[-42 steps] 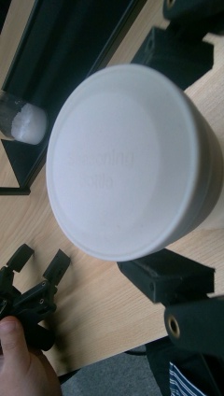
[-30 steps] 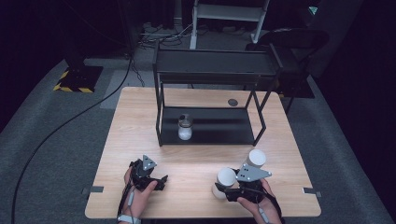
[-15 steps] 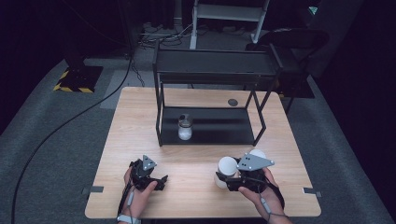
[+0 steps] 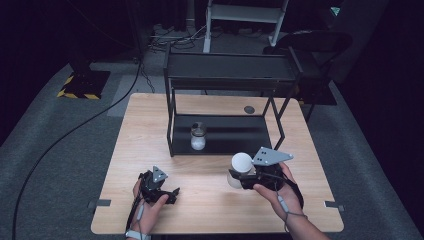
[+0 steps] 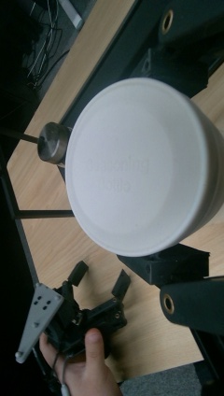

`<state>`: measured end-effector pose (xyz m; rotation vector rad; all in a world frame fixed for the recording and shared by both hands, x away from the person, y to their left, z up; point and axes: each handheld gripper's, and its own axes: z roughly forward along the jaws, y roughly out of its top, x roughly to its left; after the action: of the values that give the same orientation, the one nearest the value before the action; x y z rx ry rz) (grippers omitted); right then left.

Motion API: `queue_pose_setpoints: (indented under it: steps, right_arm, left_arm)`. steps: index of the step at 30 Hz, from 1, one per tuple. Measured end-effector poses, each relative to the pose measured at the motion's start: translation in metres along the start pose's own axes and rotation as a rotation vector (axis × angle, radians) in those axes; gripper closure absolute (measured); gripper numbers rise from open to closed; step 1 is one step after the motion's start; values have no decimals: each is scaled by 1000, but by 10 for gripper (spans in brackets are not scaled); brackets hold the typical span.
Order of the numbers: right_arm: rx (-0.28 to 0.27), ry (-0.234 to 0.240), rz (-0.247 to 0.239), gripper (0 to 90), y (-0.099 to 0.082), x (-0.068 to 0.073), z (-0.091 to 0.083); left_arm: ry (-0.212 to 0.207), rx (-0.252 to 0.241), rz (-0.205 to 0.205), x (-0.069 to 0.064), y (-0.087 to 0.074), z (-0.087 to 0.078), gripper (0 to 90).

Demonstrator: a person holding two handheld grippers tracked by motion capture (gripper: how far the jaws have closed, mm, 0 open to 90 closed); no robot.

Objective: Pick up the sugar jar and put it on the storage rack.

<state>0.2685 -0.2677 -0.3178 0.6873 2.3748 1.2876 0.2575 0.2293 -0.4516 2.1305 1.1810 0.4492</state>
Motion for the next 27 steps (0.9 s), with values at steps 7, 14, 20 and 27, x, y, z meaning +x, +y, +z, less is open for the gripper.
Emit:
queue_pose_setpoints:
  steps: [7, 14, 20, 27]
  right_arm:
    - [-9, -16, 1, 326, 17, -10, 5]
    - [-10, -32, 10, 327, 28, -20, 12]
    - [-5, -41, 40, 327, 37, -34, 20]
    - [-1, -82, 48, 327, 43, -46, 34]
  left_arm:
    - [0, 0, 0, 0, 0, 0, 3]
    - [0, 0, -1, 0, 0, 0, 3]
    - [0, 1, -1, 0, 0, 0, 3]
    - [1, 0, -2, 0, 0, 0, 3]
